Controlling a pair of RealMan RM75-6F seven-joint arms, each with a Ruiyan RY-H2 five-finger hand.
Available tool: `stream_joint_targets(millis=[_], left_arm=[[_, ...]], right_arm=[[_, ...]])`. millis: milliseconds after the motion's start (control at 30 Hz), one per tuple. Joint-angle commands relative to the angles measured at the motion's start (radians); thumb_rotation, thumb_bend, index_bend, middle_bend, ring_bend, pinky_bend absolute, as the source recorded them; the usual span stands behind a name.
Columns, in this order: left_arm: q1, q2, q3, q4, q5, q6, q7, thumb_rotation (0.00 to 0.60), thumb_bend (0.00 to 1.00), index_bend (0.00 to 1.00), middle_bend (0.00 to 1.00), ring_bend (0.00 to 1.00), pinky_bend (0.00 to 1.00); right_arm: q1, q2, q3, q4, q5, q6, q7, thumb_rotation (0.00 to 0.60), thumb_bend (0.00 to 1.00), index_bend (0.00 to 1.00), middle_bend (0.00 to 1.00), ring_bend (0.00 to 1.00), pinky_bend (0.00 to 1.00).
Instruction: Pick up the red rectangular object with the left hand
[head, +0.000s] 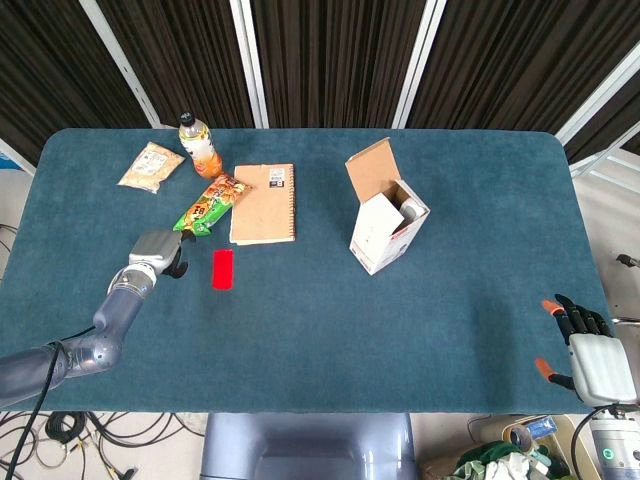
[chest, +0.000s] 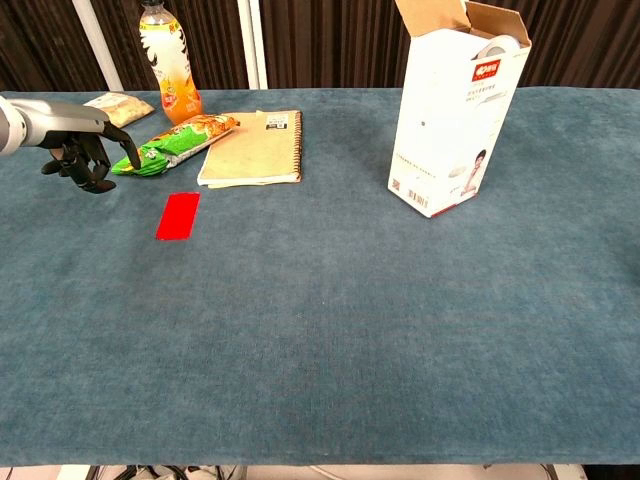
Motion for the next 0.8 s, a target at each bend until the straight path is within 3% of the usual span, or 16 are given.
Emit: stream_joint_targets(millis=[33,467,800], left_arm=[[0.007,0.003,-0.006,-0.003,0.013,0.001,-0.010,0.600,0.44,0.26,0.71,0.75,0.77],[0.021,-0.027,-0.044,-0.011,0.058,0.006,-0.057,0.600,0.39,0.29,0.71,0.75,0.77],[-0.015,-0.076,-0.074,0.064,-0.001,-0.054,-0.065,0.600,0.39,0.30,0.73,0.75,0.77]], right_arm=[[0.000,0.000,-0.001,0.001,-0.002,0.001,-0.003,0.600,0.13,0.19,0.09,0.14,0.15],[0.000,0.001,-0.006,-0.002,-0.014,0.002,0.000,0.600,0.13,0.19,0.09,0.14,0.15],[-0.008,0.005,-0.007,-0.014,-0.002,0.004,0.008,0.600,0.13,0.19,0.09,0.14,0.15]])
